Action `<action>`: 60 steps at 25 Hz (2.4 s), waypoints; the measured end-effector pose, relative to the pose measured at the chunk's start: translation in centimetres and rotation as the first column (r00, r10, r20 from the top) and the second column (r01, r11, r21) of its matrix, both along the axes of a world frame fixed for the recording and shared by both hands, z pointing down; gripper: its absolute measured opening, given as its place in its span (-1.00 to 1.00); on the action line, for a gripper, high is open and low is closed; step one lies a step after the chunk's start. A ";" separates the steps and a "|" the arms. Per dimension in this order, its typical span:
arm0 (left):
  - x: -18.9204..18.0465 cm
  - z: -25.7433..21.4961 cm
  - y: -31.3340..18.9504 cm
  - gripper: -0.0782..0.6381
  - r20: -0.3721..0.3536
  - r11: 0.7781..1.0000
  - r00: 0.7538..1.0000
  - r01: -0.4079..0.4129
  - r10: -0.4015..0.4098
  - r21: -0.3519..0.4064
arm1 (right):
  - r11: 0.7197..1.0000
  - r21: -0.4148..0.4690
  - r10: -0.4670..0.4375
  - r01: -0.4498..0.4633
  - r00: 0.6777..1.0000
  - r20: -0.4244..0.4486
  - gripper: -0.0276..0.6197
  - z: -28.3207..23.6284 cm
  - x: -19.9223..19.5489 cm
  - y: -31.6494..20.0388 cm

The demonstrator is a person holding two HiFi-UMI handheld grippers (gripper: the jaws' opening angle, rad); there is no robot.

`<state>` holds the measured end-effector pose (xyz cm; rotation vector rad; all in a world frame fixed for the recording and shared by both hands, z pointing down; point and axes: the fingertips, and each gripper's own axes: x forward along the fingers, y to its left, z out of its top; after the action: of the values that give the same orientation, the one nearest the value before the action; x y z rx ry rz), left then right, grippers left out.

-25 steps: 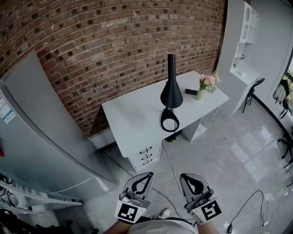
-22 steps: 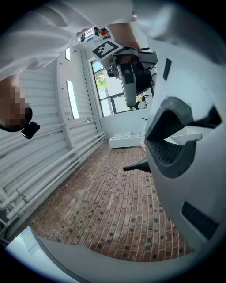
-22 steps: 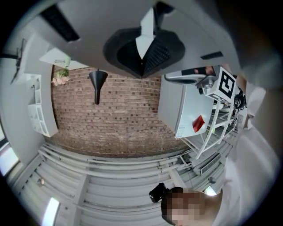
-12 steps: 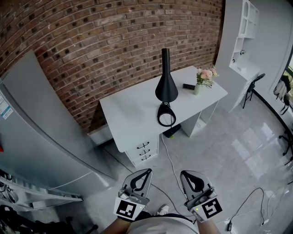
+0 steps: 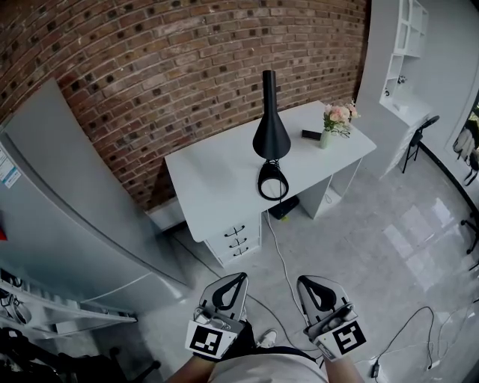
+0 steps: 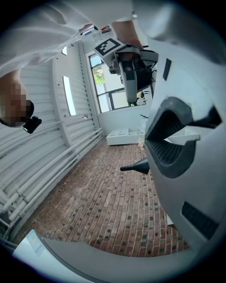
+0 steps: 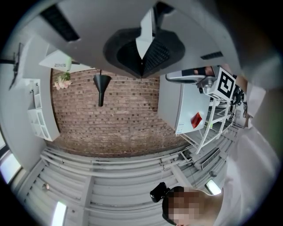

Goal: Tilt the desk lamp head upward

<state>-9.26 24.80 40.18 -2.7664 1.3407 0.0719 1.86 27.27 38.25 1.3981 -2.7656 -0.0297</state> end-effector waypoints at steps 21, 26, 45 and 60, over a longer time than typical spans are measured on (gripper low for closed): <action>0.2 1.2 -14.1 -0.76 -0.025 0.996 0.995 -0.095 0.094 0.000 | 0.996 -0.004 0.094 -0.095 0.995 -0.028 -0.87 1.0 -0.5 -12.9; -0.2 1.6 -18.5 -0.76 -0.029 0.992 0.991 -0.128 0.128 -0.005 | 0.993 -0.023 0.114 -0.115 0.993 -0.030 -0.87 1.4 -1.4 -17.2; -2.7 1.9 -27.8 -0.76 -0.060 0.971 0.969 -0.239 0.241 0.031 | 0.986 -0.021 0.163 -0.165 0.984 -0.077 -0.87 0.4 -6.6 -26.3; 2.1 1.5 -30.6 -0.76 -0.043 0.970 0.969 -0.242 0.243 0.038 | 0.988 0.013 0.152 -0.152 0.986 -0.065 -0.87 -0.7 -2.2 -29.6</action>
<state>-7.11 -5.79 41.67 -2.9032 0.9926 0.1705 -0.32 -2.29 37.54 1.5756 -2.6011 -0.0804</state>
